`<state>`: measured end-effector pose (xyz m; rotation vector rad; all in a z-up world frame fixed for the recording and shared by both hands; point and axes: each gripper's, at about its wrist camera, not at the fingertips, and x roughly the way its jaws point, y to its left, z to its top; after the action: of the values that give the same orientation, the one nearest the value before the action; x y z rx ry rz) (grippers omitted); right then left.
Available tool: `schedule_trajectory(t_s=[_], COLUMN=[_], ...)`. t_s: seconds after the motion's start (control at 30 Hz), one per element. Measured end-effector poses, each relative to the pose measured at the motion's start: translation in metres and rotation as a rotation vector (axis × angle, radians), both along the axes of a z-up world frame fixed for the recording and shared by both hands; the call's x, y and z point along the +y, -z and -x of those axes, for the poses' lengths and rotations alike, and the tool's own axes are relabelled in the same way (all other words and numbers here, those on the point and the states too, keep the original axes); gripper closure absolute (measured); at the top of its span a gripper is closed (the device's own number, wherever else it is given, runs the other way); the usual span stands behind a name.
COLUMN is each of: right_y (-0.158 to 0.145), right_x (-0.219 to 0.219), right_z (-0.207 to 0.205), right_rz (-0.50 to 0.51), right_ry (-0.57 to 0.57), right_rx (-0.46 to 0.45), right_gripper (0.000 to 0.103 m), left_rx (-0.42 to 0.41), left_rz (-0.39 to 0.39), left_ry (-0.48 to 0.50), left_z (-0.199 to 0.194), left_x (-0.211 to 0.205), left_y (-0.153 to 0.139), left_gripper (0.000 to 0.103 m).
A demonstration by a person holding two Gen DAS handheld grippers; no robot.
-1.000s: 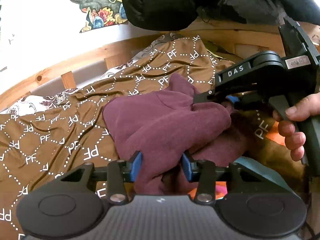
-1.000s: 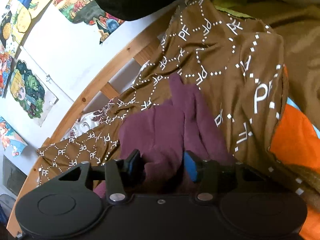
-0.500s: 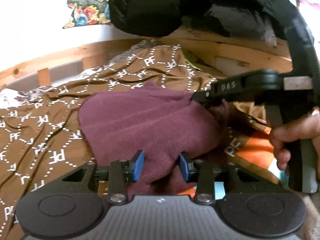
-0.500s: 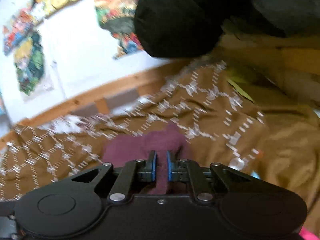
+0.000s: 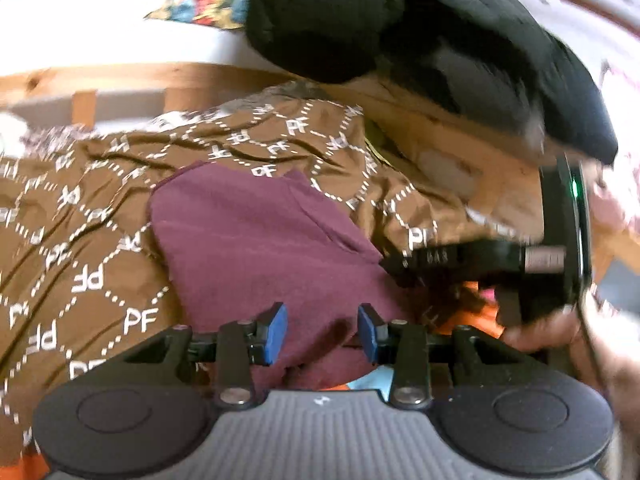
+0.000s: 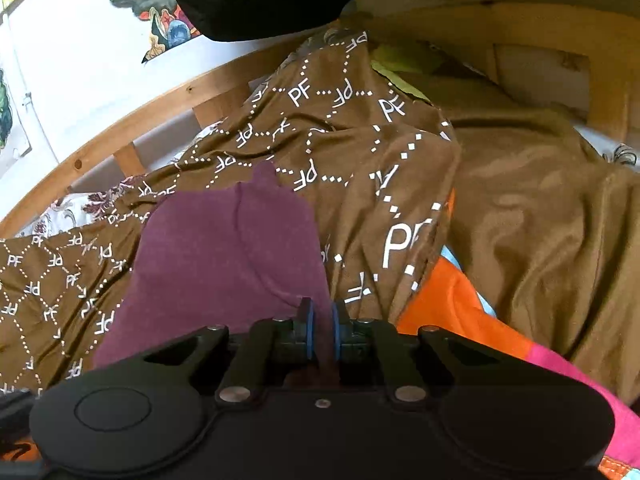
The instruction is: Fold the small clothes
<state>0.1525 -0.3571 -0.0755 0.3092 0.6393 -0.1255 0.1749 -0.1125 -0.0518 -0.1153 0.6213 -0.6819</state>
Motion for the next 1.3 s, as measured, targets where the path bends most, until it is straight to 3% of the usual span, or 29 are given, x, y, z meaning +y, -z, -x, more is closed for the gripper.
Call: schedule_trajectory(t_s=[0.23,0.37,0.43,0.5,0.57,0.63,0.73,0.93,1.1,1.17,1.23,1.3], right_y=[-0.002,-0.004,-0.005,-0.009,-0.015,-0.02,-0.023,-0.003,0.004,0.004,0.003,0.003], right_x=[0.01,0.017,0.019,0.02,0.021,0.023,0.033,0.047,0.048,0.047,0.045,0.042], right_z=[0.001,0.004,0.007,0.013,0.023,0.032,0.041,0.022,0.019,0.022,0.024,0.025], right_rz=[0.066,0.115,0.131,0.13,0.108,0.082,0.068,0.157,0.167,0.156,0.146,0.137], right_ry=[-0.004,-0.012,-0.006,0.004,0.017,0.006,-0.042,-0.016,0.005,0.013,0.028,0.047], right_rx=[-0.01,-0.019,-0.027,-0.049,-0.083,-0.11,-0.112,0.099,0.136,0.13,0.125,0.126], right_gripper=[0.093,0.09,0.081,0.072,0.053,0.029,0.017,0.018,0.016,0.013,0.003,0.001], left_rx=[0.11,0.208,0.241,0.219,0.209,0.211,0.204,0.157,0.182,0.222,0.284,0.319], left_rz=[0.098,0.109,0.082,0.051,0.025,0.016,-0.008,-0.098,-0.08,-0.065,-0.034,-0.011], left_ry=[-0.165,-0.185,-0.18,-0.179,-0.166,-0.158,-0.152,-0.133,-0.138,-0.158,-0.185,-0.198], left_z=[-0.017,-0.034,-0.037,-0.035,-0.035,-0.037,-0.036,-0.028,-0.03,-0.033,-0.037,-0.038], left_x=[0.039,0.038,0.032,0.028,0.026,0.024,0.02,0.007,0.012,0.016,0.021,0.026], left_y=[-0.003,0.009,0.018,0.022,0.023,0.025,0.029,0.031,0.029,0.028,0.03,0.03], left_gripper=[0.052,0.052,0.052,0.052,0.052,0.052,0.052,0.052,0.05,0.037,0.029,0.027])
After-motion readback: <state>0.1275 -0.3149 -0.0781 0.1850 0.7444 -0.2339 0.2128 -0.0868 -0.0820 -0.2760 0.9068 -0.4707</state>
